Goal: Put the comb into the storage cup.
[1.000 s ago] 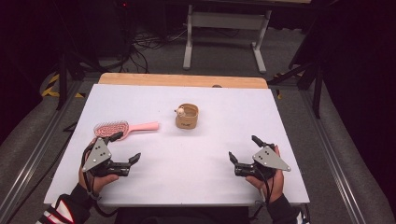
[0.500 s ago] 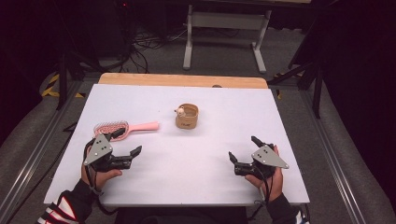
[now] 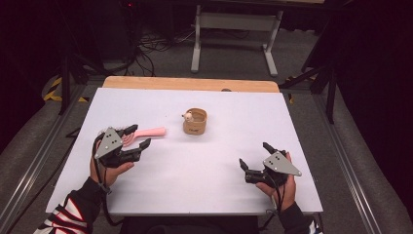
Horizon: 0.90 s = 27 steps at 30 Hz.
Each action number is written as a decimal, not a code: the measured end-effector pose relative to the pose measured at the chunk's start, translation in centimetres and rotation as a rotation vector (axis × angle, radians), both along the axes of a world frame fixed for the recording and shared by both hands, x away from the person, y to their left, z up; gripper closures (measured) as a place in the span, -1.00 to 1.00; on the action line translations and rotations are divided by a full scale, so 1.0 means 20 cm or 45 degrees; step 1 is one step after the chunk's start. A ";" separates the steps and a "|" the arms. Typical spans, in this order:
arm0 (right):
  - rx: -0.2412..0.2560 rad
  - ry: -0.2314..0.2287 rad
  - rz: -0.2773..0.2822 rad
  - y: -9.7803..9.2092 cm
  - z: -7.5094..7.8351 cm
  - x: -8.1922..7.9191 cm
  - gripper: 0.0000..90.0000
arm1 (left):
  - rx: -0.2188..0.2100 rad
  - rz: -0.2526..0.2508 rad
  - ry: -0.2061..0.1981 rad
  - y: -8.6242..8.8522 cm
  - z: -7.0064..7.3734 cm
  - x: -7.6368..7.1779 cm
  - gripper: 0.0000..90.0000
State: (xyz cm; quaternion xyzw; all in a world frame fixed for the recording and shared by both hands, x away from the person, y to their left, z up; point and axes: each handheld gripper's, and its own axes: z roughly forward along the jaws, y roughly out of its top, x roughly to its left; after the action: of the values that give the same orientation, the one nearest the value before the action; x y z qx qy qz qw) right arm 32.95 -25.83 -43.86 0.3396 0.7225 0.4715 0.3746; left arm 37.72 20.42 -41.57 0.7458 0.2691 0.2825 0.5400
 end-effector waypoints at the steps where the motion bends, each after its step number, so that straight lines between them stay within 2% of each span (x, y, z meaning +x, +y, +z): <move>1: -0.008 0.001 0.000 0.00 0.00 0.00 -0.89 | 0.007 0.000 0.005 -0.01 0.00 0.01 -0.04; 2: -0.015 0.005 0.000 0.00 0.00 0.00 -0.89 | 0.014 -0.004 0.015 -0.02 0.01 0.03 0.01; 4: -0.022 0.006 0.002 0.00 0.00 0.00 -0.89 | 0.018 -0.013 0.030 -0.03 0.01 0.05 0.26; 6: -0.030 0.000 0.007 0.01 0.00 0.00 -0.89 | 0.036 -0.003 0.049 -0.05 0.01 0.07 0.41; 7: -0.036 0.002 0.008 0.01 0.00 0.01 -0.89 | 0.063 -0.013 0.056 -0.07 0.02 0.09 0.51; 9: -0.047 0.001 0.007 0.01 -0.01 0.01 -0.89 | 0.074 -0.001 0.059 -0.08 0.02 0.11 0.58; 10: -0.060 0.009 0.011 0.01 -0.01 0.01 -0.89 | 0.076 -0.007 0.073 -0.10 0.03 0.13 0.72; 14: -0.059 0.018 0.000 0.01 -0.02 0.01 -0.88 | 0.094 0.005 0.089 -0.13 0.04 0.18 0.98; 16: -0.061 0.017 0.000 0.01 -0.02 0.01 -0.88 | 0.096 0.009 0.103 -0.16 0.04 0.21 1.00; 20: -0.071 0.015 0.007 0.01 -0.02 0.00 -0.88 | 0.141 0.029 0.132 -0.22 0.04 0.27 1.00; 27: -0.066 0.010 0.000 -0.01 -0.02 -0.02 -0.88 | 0.146 0.039 0.164 -0.26 0.04 0.36 1.00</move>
State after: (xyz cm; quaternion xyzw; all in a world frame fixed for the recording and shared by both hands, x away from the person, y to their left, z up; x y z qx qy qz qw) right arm 32.52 -25.95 -44.21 0.3317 0.7359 0.4513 0.3804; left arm 44.87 15.19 -40.86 0.7880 0.2979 0.2570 0.4735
